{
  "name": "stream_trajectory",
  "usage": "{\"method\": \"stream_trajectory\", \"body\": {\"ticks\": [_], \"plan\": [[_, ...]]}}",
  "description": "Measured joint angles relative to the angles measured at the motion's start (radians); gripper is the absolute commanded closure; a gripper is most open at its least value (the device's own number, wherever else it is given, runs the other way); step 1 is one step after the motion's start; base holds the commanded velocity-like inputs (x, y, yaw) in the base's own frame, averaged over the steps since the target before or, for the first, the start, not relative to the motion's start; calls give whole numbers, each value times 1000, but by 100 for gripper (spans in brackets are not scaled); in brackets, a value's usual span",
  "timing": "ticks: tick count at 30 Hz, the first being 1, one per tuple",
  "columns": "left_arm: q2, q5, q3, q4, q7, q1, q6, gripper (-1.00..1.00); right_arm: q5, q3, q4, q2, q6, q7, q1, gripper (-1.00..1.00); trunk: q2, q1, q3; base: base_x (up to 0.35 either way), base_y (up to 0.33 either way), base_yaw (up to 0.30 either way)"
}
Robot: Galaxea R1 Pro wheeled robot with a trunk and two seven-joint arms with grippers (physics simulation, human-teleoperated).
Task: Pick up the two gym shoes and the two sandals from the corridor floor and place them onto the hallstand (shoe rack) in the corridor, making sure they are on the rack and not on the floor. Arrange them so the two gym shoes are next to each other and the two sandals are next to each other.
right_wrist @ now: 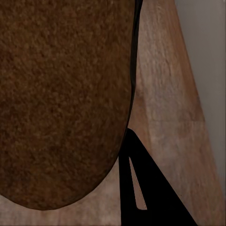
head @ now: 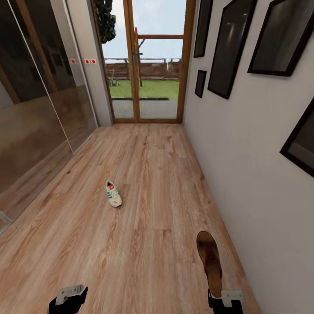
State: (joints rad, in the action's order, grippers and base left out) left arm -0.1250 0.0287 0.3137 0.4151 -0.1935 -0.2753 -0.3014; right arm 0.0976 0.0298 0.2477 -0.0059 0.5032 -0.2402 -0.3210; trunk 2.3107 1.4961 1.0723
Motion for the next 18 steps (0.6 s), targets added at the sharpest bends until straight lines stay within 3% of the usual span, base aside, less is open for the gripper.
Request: {"method": "stream_trajectory", "body": {"ticks": [13, 16, 18], "plan": [[5, 5, -5, -1, 0, 0, 0, -100, 0, 2, 1, 3, 0, 2, 0, 100, 0, 0, 0, 340, 0, 0], [21, 8, -7, -1, 1, 0, 0, -100, 0, 3, 2, 5, 0, 3, 0, 100, 0, 0, 0, 340, 0, 0], [44, 11, -8, 1, 5, -1, 0, -100, -1, 4, 3, 6, 0, 3, 0, 100, 0, 0, 0, 340, 0, 0]]}}
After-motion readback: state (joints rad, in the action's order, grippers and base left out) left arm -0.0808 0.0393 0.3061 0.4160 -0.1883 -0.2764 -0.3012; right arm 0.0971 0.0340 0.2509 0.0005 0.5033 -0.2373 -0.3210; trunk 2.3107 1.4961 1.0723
